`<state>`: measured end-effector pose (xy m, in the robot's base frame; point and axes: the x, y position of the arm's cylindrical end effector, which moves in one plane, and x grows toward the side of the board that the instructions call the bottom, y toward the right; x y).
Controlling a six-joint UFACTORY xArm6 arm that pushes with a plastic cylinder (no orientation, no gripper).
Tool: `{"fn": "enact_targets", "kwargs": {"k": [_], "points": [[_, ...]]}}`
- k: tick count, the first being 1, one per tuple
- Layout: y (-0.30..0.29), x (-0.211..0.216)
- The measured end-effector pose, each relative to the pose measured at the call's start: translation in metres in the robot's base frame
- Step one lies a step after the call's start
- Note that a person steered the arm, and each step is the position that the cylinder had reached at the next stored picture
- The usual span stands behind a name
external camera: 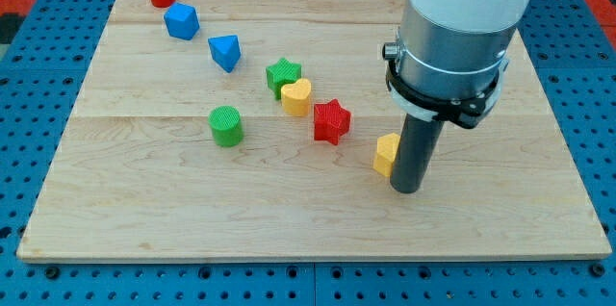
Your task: Move the green circle diagonal bottom right to the yellow hexagon
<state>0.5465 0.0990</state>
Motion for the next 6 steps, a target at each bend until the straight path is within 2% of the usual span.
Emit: {"fn": "enact_targets", "kwargs": {"k": [1, 2, 3, 4, 5, 6], "points": [[-0.055, 0.024], [-0.159, 0.024], [-0.263, -0.007], [-0.28, -0.073], [-0.276, -0.115], [-0.241, -0.107]]}}
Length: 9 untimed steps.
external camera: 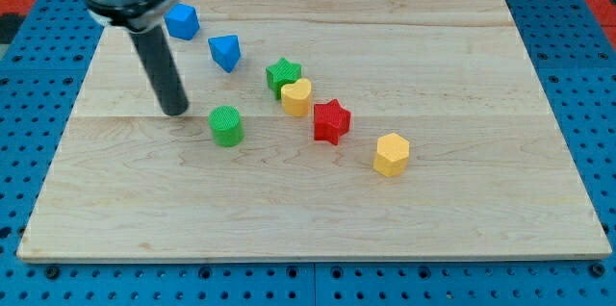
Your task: Move the green circle diagonal bottom right to the yellow hexagon
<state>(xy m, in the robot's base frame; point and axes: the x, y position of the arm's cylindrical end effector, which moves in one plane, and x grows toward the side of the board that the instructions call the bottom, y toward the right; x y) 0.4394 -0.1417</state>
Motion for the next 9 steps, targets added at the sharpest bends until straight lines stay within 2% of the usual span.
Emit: {"fn": "enact_targets", "kwargs": {"k": [2, 4, 7, 8, 9], "points": [[0.133, 0.058], [0.163, 0.079], [0.164, 0.083], [0.16, 0.104], [0.187, 0.106]]}}
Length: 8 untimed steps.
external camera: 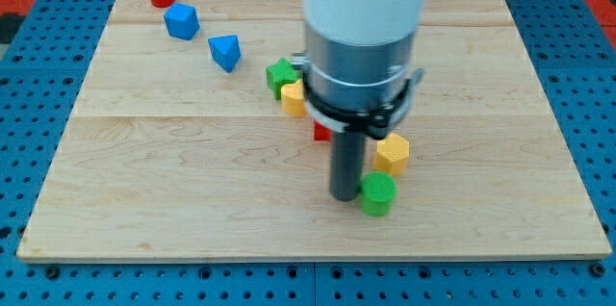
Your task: Move the green circle diagonal bottom right to the yellow hexagon
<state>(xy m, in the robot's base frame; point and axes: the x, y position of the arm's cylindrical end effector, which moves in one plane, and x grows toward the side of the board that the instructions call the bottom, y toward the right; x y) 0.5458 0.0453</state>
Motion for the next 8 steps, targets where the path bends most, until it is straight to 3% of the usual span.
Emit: {"fn": "enact_targets", "kwargs": {"k": [4, 5, 6, 8], "points": [[0.09, 0.008], [0.045, 0.037], [0.067, 0.056], [0.109, 0.037]]}}
